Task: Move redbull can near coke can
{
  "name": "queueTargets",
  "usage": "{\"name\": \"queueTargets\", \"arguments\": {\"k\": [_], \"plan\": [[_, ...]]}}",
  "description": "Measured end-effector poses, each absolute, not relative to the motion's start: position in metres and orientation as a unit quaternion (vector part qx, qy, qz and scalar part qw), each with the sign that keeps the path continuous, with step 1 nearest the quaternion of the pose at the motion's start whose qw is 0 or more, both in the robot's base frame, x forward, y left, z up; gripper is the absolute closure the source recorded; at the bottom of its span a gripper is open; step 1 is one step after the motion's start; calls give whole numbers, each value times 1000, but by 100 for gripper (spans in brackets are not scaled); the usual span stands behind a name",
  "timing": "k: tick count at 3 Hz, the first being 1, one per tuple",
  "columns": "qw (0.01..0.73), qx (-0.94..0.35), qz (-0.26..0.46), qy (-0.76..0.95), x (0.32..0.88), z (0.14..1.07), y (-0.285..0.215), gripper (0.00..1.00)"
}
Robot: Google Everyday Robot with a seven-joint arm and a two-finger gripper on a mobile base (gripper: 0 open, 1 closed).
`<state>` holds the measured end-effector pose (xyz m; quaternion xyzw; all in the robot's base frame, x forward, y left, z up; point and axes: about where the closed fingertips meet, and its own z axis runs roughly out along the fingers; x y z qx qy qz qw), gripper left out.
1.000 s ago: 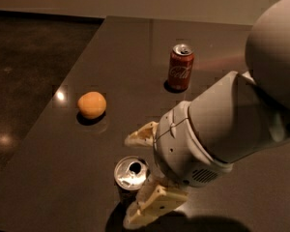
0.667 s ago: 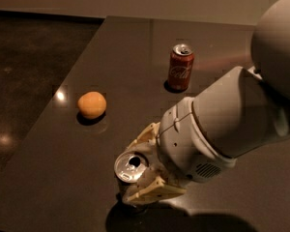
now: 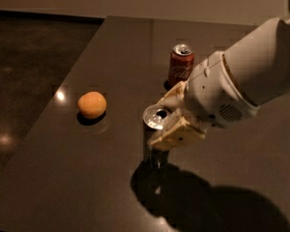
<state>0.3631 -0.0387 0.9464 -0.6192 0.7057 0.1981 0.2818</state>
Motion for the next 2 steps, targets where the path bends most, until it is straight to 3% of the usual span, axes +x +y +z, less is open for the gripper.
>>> {"name": "queueTargets", "arguments": {"k": [1, 2], "plan": [[299, -573, 166, 745, 420, 950, -71, 100], [309, -532, 144, 775, 477, 947, -101, 100]]}}
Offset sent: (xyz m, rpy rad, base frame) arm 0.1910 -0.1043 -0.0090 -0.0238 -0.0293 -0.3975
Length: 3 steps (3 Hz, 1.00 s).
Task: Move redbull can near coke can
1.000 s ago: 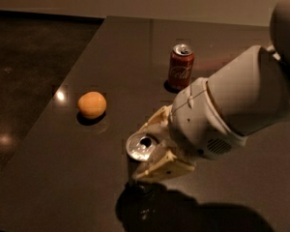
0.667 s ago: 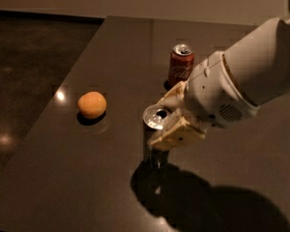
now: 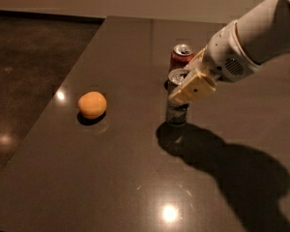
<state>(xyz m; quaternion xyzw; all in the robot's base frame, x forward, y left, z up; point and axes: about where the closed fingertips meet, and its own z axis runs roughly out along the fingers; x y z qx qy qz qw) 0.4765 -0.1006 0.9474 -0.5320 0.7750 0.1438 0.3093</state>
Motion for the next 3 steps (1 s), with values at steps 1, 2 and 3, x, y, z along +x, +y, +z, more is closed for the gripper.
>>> {"name": "queueTargets", "arguments": {"k": [1, 2, 3], "plan": [[320, -497, 128, 797, 523, 941, -126, 100], [324, -468, 112, 815, 556, 937, -153, 100], [320, -454, 98, 826, 574, 931, -170, 82]]}}
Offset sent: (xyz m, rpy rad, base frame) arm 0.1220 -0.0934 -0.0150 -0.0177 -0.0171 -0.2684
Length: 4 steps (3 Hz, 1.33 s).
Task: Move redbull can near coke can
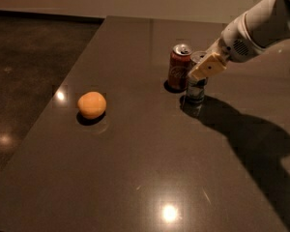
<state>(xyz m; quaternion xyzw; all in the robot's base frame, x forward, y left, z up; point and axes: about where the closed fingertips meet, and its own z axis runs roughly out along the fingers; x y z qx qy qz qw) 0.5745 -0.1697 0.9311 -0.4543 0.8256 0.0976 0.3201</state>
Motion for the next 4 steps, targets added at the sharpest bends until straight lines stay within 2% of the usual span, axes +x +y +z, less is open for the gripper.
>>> {"name": "queueTargets", "arguments": {"k": [3, 4], "plan": [[321, -446, 93, 830, 581, 925, -177, 13], [321, -447, 94, 830, 580, 926, -176, 0]]}}
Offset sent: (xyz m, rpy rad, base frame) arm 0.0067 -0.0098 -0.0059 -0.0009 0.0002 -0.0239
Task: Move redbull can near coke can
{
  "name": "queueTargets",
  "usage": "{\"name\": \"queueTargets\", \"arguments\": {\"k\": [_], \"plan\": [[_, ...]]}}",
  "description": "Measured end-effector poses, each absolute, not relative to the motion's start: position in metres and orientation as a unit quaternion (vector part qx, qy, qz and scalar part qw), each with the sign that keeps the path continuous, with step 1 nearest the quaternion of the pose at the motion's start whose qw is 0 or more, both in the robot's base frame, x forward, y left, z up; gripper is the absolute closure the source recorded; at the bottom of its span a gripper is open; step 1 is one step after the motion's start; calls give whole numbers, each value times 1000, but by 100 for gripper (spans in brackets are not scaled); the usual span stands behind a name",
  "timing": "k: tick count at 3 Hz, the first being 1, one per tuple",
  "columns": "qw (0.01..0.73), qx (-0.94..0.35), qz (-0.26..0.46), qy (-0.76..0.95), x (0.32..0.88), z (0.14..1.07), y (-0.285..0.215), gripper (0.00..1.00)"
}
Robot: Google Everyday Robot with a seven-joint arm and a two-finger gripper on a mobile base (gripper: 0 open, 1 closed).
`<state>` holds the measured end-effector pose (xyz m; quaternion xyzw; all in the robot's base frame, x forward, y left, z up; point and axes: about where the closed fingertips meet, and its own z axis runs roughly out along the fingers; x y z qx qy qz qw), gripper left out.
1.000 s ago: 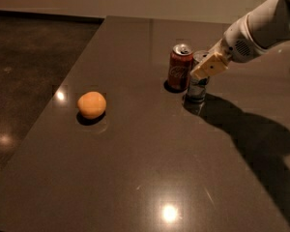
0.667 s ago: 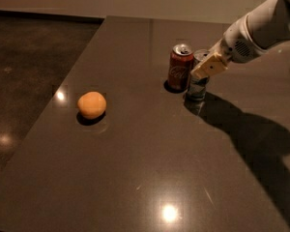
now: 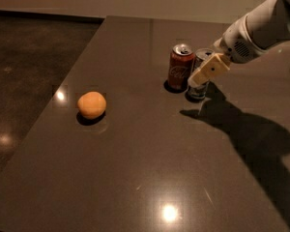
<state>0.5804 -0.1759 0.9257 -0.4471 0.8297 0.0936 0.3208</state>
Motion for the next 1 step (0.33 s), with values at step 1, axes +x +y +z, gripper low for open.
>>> {"name": "queueTargets", "arguments": {"k": [1], "plan": [[321, -447, 94, 830, 580, 926, -176, 0]]}}
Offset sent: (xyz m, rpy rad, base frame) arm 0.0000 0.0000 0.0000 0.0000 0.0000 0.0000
